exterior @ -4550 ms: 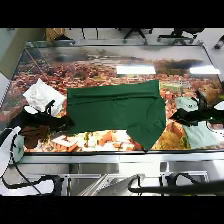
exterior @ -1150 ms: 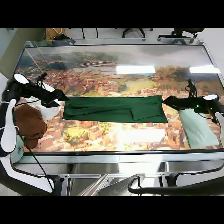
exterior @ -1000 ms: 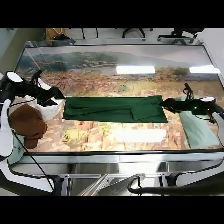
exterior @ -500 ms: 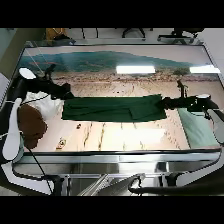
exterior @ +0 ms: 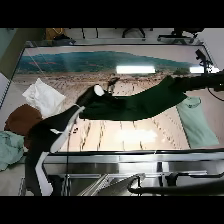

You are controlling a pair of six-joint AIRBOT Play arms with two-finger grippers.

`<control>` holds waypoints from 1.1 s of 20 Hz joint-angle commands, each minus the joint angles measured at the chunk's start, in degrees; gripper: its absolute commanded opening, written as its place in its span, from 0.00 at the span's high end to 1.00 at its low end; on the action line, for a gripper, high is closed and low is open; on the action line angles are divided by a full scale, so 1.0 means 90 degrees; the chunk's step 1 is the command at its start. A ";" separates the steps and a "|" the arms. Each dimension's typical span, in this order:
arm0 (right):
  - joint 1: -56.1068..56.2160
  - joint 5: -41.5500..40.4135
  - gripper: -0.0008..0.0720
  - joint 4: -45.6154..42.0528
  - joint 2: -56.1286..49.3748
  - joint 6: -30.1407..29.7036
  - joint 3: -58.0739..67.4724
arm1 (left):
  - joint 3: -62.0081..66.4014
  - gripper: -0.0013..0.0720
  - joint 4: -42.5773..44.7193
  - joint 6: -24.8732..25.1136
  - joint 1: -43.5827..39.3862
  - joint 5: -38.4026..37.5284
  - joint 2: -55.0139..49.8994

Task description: Fold the shirts.

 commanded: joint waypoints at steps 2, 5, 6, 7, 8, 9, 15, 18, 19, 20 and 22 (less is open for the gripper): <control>0.0005 0.0311 0.97 -0.0109 0.0340 0.0160 0.0391 | 0.1739 0.96 -0.0291 -0.0566 -0.0920 0.0403 -0.1326; 0.0005 0.0301 0.97 -0.0107 0.0333 0.0063 0.0539 | 0.2137 0.96 -0.0359 -0.0901 -0.1005 0.0551 -0.1676; 0.0005 0.0289 0.97 -0.0112 0.0330 0.0063 0.0539 | 0.2033 0.96 -0.0631 -0.0877 -0.1005 0.0699 -0.1642; 0.0005 0.0294 0.97 -0.0112 0.0323 0.0063 0.0539 | 0.1916 0.96 -0.0981 -0.0872 -0.0947 0.0775 -0.1564; 0.0005 0.0291 0.97 -0.0109 0.0318 0.0066 0.0539 | 0.1848 0.96 -0.1355 -0.0814 -0.0835 0.0670 -0.1445; 0.0005 0.0284 0.97 -0.0107 0.0318 0.0066 0.0539 | 0.1848 0.96 -0.1812 -0.0503 -0.0678 0.0364 -0.1297; 0.0886 -0.0005 0.97 -0.0010 0.0301 0.0228 0.0520 | 0.1858 0.96 -0.4148 0.1515 0.0996 -0.2266 0.0636; 0.1919 -0.0852 0.97 0.0073 0.0177 0.0556 0.0512 | 0.1858 0.96 -0.5396 0.1991 0.2098 -0.2997 0.1734; 0.2344 -0.1212 0.97 0.0209 0.0083 0.0571 0.0512 | 0.1858 0.96 -0.5668 0.2018 0.2453 -0.3140 0.2074; 0.2861 -0.1659 0.97 0.0362 -0.0075 0.0571 0.0512 | 0.1858 0.96 -0.5809 0.2021 0.2761 -0.3201 0.2365; 0.3956 -0.2640 0.97 0.0379 -0.0571 0.0563 0.0510 | 0.1855 0.96 -0.5785 0.2025 0.3308 -0.3232 0.2890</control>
